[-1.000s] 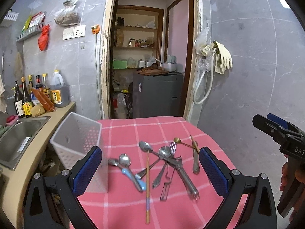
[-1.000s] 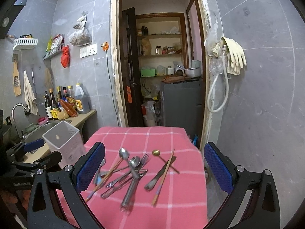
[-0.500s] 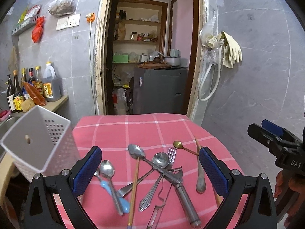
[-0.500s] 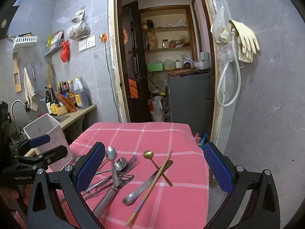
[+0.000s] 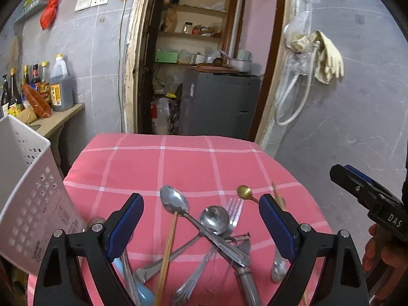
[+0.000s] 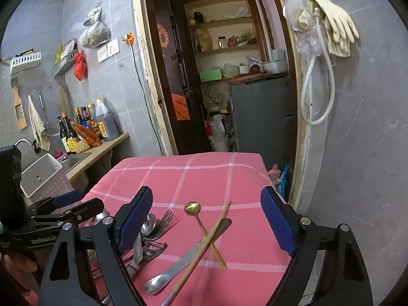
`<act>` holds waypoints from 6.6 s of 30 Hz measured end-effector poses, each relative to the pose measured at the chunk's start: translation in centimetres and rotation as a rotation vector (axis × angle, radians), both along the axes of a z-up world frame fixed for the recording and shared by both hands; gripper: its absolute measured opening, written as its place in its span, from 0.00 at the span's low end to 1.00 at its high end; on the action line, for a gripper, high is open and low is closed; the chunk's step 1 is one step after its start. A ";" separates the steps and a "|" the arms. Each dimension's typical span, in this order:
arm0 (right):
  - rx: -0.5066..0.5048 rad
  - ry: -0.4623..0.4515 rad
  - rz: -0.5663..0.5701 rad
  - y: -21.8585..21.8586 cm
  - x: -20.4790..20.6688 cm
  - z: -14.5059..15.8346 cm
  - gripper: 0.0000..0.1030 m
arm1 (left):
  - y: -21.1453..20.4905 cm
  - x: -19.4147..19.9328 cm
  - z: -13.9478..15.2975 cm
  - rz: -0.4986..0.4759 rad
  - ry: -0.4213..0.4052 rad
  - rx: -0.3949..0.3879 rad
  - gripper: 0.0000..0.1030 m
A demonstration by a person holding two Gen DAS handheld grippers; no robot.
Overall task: Organize utensils
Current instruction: 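Move both grippers down toward the utensil pile on the pink tablecloth, then close the right gripper on the gold spoon's handle, then carry the gold spoon into the white basket and open the right gripper, then bring both grippers back over the utensil pile, then lower the left gripper over the wire peeler among the utensils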
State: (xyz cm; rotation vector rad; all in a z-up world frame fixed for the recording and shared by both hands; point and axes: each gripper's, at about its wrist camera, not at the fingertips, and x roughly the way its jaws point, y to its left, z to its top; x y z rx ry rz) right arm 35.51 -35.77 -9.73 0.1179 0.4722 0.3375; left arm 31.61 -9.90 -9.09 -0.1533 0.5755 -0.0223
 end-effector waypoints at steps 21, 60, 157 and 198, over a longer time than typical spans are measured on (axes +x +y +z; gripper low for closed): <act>-0.178 0.302 0.240 7.2 9.0 -8.0 0.33 | 4.6 9.5 -6.0 0.106 0.281 -0.151 0.47; 0.050 0.082 0.215 6.1 5.1 0.0 0.25 | 4.3 4.7 2.6 0.007 0.104 -0.151 0.02; -0.027 -0.136 -0.094 0.8 -10.7 3.6 0.99 | 1.1 -8.8 3.8 -0.056 -0.116 0.013 0.95; 0.095 0.528 0.142 4.6 3.1 -9.9 0.36 | -1.0 1.2 -6.7 -0.315 0.372 -0.131 0.24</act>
